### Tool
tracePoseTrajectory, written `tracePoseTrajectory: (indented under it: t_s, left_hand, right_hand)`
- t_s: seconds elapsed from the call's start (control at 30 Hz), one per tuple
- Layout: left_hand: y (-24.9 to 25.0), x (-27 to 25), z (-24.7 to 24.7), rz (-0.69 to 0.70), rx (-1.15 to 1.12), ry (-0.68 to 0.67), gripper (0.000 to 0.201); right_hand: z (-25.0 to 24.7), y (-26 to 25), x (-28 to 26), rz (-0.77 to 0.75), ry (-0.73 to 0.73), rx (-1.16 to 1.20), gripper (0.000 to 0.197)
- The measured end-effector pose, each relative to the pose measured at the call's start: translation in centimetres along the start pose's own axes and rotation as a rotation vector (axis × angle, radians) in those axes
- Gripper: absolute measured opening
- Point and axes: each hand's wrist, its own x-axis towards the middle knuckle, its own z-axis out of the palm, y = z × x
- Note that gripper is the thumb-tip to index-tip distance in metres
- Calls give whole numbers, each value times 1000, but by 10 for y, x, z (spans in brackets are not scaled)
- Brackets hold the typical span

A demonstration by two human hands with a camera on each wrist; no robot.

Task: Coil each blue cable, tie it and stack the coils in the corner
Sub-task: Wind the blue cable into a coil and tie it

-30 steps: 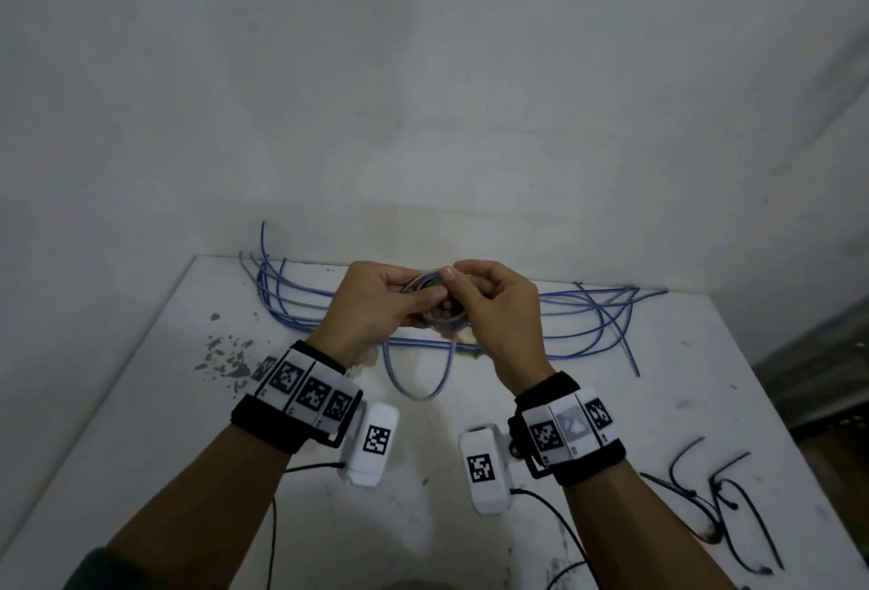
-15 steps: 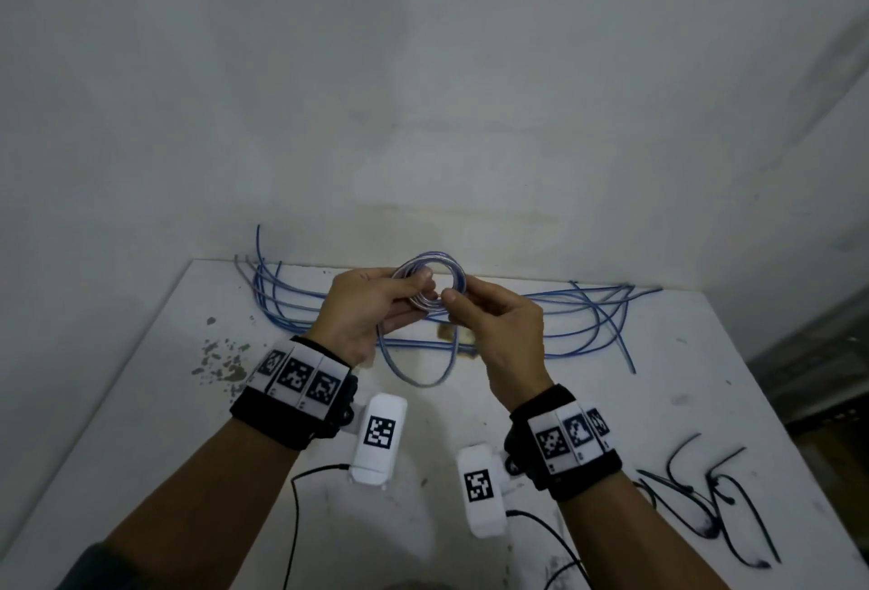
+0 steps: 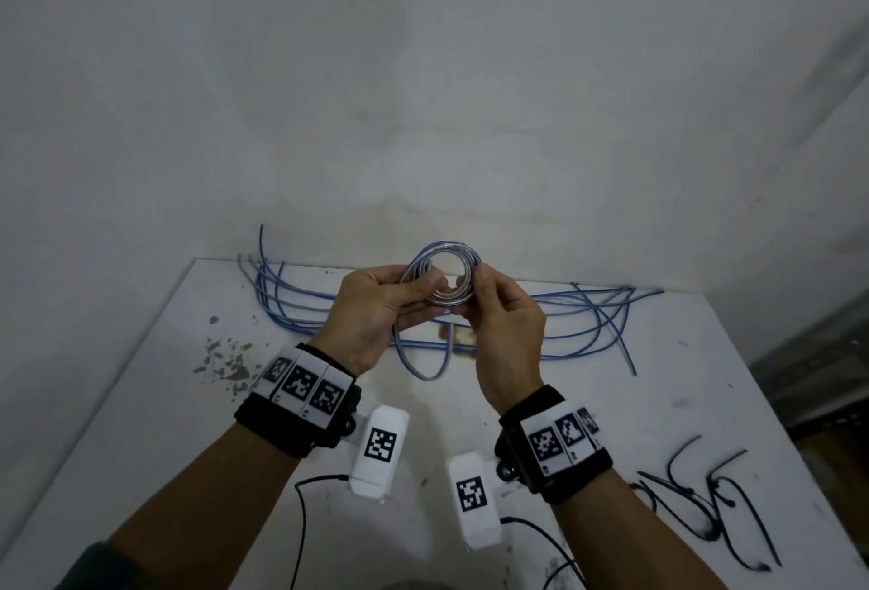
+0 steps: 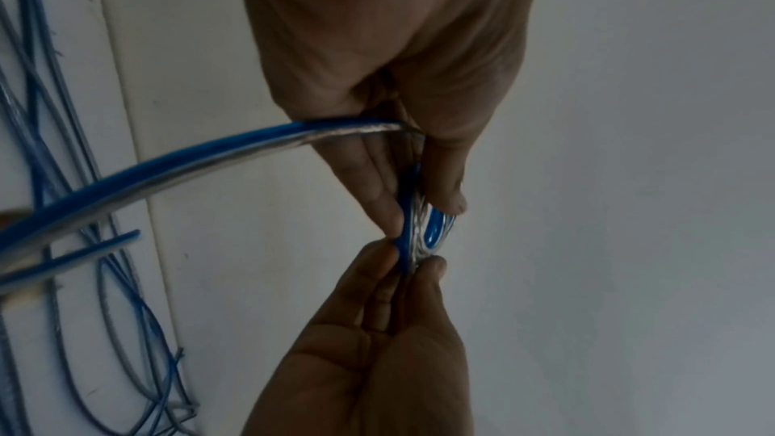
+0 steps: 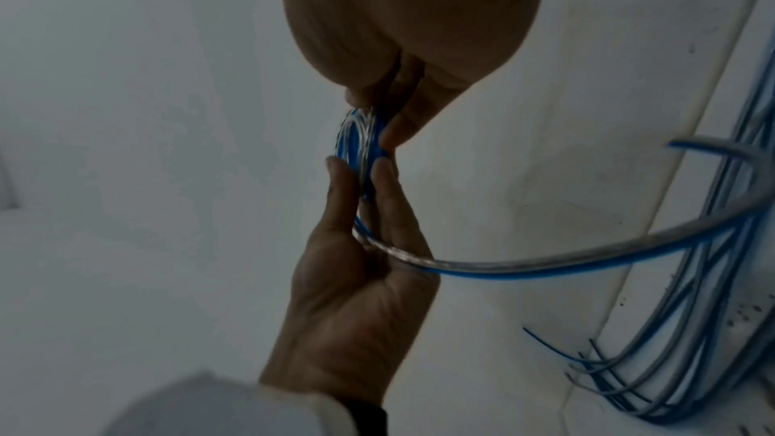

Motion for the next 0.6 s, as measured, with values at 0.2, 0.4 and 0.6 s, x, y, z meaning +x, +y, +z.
tracePoseTrajectory:
  t_s: [0.2,0.4,0.6]
  left_hand:
    - [3,2,3,75,-81,54,27]
    - [2,5,10,35,-79,46,16]
    - [5,7,-2,112,198,72,12]
  right_hand:
    - [-2,3,-13,-34,-151,-141,26]
    - [-3,5,-4,196,-152,83,21]
    - [-12,-15,13,126,-133,97,9]
